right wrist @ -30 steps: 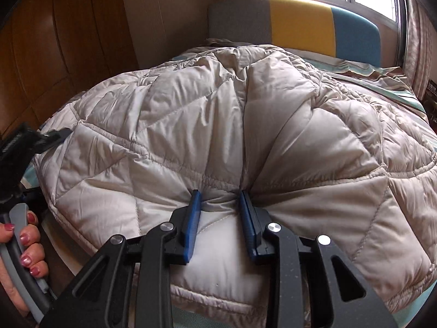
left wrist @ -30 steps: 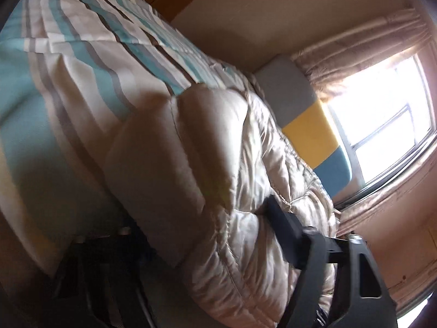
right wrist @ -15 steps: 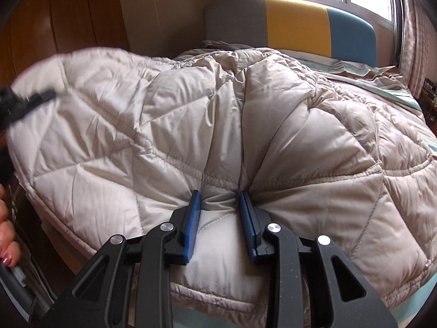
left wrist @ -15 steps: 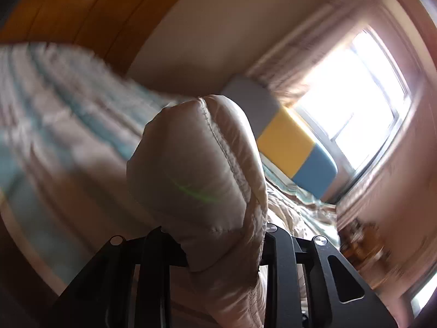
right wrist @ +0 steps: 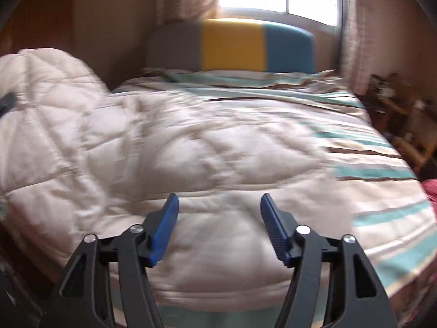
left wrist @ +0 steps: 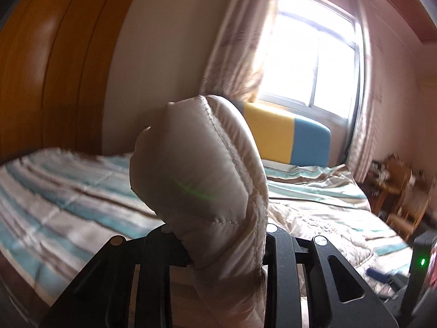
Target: Fold large clothes
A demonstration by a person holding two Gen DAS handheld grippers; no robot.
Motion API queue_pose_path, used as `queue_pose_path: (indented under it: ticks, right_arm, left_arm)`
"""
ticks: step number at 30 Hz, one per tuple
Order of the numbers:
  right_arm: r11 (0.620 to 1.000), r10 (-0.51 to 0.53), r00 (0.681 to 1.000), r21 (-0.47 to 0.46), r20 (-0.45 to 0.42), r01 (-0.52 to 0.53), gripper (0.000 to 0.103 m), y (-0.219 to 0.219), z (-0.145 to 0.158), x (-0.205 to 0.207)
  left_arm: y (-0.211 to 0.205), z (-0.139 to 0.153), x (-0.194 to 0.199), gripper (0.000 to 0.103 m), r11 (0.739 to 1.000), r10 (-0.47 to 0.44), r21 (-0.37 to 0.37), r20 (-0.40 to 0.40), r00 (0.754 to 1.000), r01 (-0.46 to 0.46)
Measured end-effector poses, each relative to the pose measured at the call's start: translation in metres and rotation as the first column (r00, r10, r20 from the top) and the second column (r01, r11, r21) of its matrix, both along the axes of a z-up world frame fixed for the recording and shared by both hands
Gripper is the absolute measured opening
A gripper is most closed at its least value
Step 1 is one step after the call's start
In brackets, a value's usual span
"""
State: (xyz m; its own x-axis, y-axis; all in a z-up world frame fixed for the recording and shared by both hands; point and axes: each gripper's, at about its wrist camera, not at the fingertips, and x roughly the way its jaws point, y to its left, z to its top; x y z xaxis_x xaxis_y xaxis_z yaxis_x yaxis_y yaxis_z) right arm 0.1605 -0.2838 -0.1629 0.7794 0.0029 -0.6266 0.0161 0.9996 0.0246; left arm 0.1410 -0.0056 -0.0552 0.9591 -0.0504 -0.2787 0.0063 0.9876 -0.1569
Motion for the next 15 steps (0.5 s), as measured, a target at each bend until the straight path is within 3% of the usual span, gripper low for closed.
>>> queue_pose_path:
  ticks: [6,15]
  right_arm:
    - [0.993,-0.112,0.994,-0.051,-0.016,0.111,0.063,-0.039,-0.008,-0.005]
    - [0.985,-0.165,0.986,-0.058,-0.004,0.165,0.063,-0.057,0.001,-0.019]
  left_arm:
    - [-0.028,0.007,0.001,0.027,0.995,-0.071,0.079,0.036,0.997,0.068]
    - [-0.063,0.013,0.002,0.027,0.976,-0.18,0.135,0.059,0.982,0.171]
